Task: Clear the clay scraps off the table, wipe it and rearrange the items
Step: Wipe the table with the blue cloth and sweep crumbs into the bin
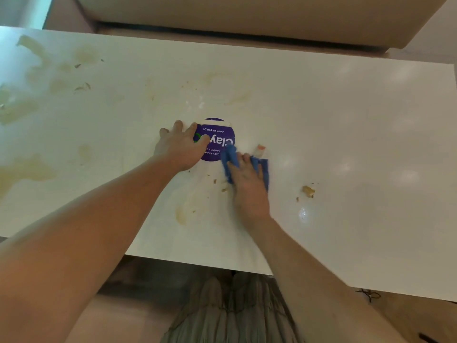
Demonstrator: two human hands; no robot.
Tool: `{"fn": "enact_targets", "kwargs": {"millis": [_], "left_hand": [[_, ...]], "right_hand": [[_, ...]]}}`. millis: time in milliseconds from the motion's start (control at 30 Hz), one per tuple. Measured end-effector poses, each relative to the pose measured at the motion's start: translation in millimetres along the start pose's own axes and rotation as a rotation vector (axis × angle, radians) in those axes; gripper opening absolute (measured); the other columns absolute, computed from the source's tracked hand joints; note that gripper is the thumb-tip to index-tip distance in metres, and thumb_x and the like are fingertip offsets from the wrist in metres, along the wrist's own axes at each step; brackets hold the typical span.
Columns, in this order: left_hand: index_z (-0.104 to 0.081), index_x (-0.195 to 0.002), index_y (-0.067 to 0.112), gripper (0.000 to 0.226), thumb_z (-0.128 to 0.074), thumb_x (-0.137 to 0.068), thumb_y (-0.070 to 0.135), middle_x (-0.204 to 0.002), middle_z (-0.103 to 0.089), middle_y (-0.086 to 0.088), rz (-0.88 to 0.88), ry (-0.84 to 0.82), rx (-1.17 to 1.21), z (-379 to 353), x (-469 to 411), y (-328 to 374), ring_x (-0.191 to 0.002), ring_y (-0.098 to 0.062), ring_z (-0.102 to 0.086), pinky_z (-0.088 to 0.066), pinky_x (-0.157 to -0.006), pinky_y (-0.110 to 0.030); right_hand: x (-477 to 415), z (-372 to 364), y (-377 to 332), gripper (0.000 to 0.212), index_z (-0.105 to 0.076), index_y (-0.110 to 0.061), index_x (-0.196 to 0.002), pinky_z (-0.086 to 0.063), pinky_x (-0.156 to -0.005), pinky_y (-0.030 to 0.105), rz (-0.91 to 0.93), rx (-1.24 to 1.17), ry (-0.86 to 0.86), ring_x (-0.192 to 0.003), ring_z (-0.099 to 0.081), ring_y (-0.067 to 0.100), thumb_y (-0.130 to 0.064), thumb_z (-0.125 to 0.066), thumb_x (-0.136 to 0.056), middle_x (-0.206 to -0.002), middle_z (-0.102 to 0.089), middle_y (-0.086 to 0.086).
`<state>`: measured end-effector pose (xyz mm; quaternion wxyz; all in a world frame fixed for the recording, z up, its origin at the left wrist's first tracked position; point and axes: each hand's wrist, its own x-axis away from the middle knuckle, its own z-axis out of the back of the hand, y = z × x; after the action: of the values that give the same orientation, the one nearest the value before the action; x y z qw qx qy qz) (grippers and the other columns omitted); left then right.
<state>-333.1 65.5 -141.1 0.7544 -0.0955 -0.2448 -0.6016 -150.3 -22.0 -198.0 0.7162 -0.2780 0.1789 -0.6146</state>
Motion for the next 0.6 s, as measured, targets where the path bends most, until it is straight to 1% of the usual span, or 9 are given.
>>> {"fn": "enact_targets", "kwargs": {"millis": [33,100,133,200,267,400,467,533,600], "left_hand": [[-0.025,-0.16,0.026,0.066,-0.026,-0.103,0.058,-0.157,-0.033,-0.012,-0.012,-0.003,-0.021,1.6,-1.0,0.9,-0.137,-0.038,-0.034,-0.034,-0.11,-0.045],[-0.028,-0.159,0.02,0.06,-0.025,-0.107,0.049,-0.159,-0.032,-0.016,-0.061,-0.036,-0.072,6.1,-0.2,2.9,-0.14,-0.037,-0.035,-0.03,-0.113,-0.045],[-0.03,-0.159,0.019,0.058,-0.026,-0.108,0.047,-0.16,-0.032,-0.016,-0.067,-0.055,-0.068,8.2,1.8,2.3,-0.142,-0.036,-0.035,-0.03,-0.114,-0.045],[-0.031,-0.159,0.024,0.061,-0.031,-0.105,0.054,-0.164,-0.029,-0.01,-0.029,-0.065,-0.033,10.7,7.2,-3.7,-0.145,-0.037,-0.034,-0.031,-0.116,-0.048],[-0.034,-0.157,0.027,0.065,-0.038,-0.101,0.06,-0.166,-0.026,-0.007,0.007,-0.014,-0.063,7.3,18.8,-12.9,-0.145,-0.04,-0.031,-0.032,-0.114,-0.053],[-0.038,-0.155,0.017,0.066,-0.047,-0.1,0.051,-0.156,-0.036,-0.016,0.008,0.072,-0.021,-13.6,53.6,-13.4,-0.138,-0.042,-0.036,-0.038,-0.11,-0.054],[-0.039,-0.154,0.013,0.064,-0.047,-0.1,0.048,-0.153,-0.039,-0.017,-0.002,0.043,-0.029,-27.1,70.0,-9.2,-0.137,-0.041,-0.038,-0.039,-0.109,-0.053],[-0.038,-0.153,0.01,0.063,-0.045,-0.101,0.046,-0.156,-0.036,-0.016,0.034,0.017,-0.018,-39.0,82.1,-6.4,-0.139,-0.04,-0.037,-0.039,-0.112,-0.053],[-0.033,-0.155,0.007,0.064,-0.043,-0.103,0.044,-0.161,-0.029,-0.015,0.047,0.025,-0.017,-48.8,88.9,-5.0,-0.144,-0.039,-0.032,-0.035,-0.116,-0.051]], "right_hand": [[2.9,-8.7,-10.7,0.063,-0.028,-0.025,-0.16,-0.029,-0.12,0.048,0.05,-0.009,-0.04,-0.146,-0.03,0.027,-0.007,-0.046,-0.102,-0.152,-0.043,0.006],[3.0,-9.0,-19.3,0.049,-0.048,-0.017,-0.15,-0.033,-0.117,0.054,0.091,-0.055,-0.12,-0.144,-0.034,0.032,-0.007,-0.044,-0.102,-0.151,-0.045,0.011],[0.4,0.3,-18.6,0.045,-0.055,-0.014,-0.144,-0.033,-0.118,0.052,0.075,-0.093,-0.166,-0.141,-0.038,0.033,-0.006,-0.043,-0.102,-0.148,-0.047,0.014],[-1.3,33.5,-10.2,0.041,-0.06,-0.014,-0.14,-0.038,-0.113,0.032,0.046,-0.184,-0.221,-0.124,-0.052,0.028,-0.004,-0.045,-0.103,-0.14,-0.054,0.016],[-5.7,74.7,11.0,0.036,-0.065,-0.016,-0.134,-0.041,-0.093,0.008,0.011,-0.256,-0.137,-0.098,-0.061,0.015,-0.003,-0.049,-0.104,-0.116,-0.064,0.007],[-1.9,134.5,78.5,0.034,-0.065,-0.015,-0.134,-0.029,-0.083,-0.006,-0.071,-0.176,-0.004,-0.1,-0.059,0.005,-0.007,-0.05,-0.105,-0.109,-0.064,-0.006],[14.8,146.0,112.9,0.034,-0.064,-0.015,-0.135,-0.031,-0.079,-0.004,-0.163,-0.157,0.064,-0.101,-0.059,0.012,-0.009,-0.046,-0.107,-0.109,-0.063,-0.005],[35.1,143.9,136.7,0.036,-0.061,-0.017,-0.137,-0.035,-0.086,0.008,-0.252,-0.13,0.128,-0.114,-0.057,0.021,-0.01,-0.043,-0.108,-0.119,-0.061,-0.001],[48.9,131.8,145.1,0.036,-0.059,-0.011,-0.139,-0.036,-0.095,0.017,-0.24,-0.132,0.192,-0.124,-0.052,0.02,-0.006,-0.043,-0.107,-0.131,-0.056,0.006]]}}
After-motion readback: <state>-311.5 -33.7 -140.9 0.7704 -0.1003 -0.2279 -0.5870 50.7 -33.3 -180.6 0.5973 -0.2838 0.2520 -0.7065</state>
